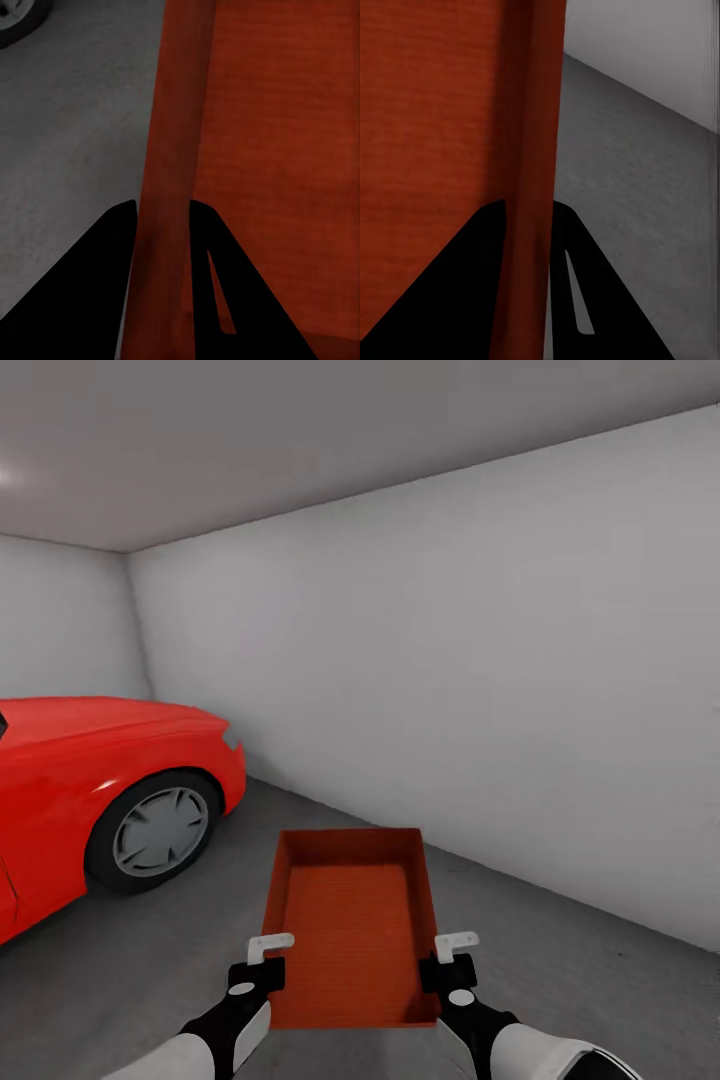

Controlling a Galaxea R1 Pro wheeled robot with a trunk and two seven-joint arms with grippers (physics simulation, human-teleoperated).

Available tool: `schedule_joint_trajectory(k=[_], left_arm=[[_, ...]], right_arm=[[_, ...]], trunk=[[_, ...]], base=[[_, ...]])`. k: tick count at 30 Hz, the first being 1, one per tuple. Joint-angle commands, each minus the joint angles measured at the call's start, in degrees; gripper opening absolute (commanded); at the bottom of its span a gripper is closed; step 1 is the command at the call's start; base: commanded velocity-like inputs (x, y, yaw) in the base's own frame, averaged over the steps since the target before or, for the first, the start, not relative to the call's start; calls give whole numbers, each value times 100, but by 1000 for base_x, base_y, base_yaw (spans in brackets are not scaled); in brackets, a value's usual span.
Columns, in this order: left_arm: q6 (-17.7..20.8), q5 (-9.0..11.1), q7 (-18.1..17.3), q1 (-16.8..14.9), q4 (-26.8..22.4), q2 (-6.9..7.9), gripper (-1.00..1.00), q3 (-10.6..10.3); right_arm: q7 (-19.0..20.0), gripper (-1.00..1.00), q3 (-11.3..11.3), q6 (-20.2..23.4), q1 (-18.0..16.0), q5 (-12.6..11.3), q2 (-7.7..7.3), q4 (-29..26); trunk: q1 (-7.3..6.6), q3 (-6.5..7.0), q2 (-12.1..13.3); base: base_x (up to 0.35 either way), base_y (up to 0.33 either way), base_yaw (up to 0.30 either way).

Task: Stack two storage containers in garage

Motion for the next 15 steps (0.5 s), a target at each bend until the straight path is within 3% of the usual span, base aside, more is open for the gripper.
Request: schedule_joint_trajectory(k=[1,15], left_arm=[[-29,-27,234,1,-5,1,-100,69],[-29,-22,243,1,-23,-5,-100,69]], right_arm=[[169,-100,-434,14,-6,34,7,-133],[169,-100,-434,12,-6,34,7,-133]], trunk=[[5,-3,-4],[5,-3,-4]], base=[[322,143,-283],[319,172,-283]])
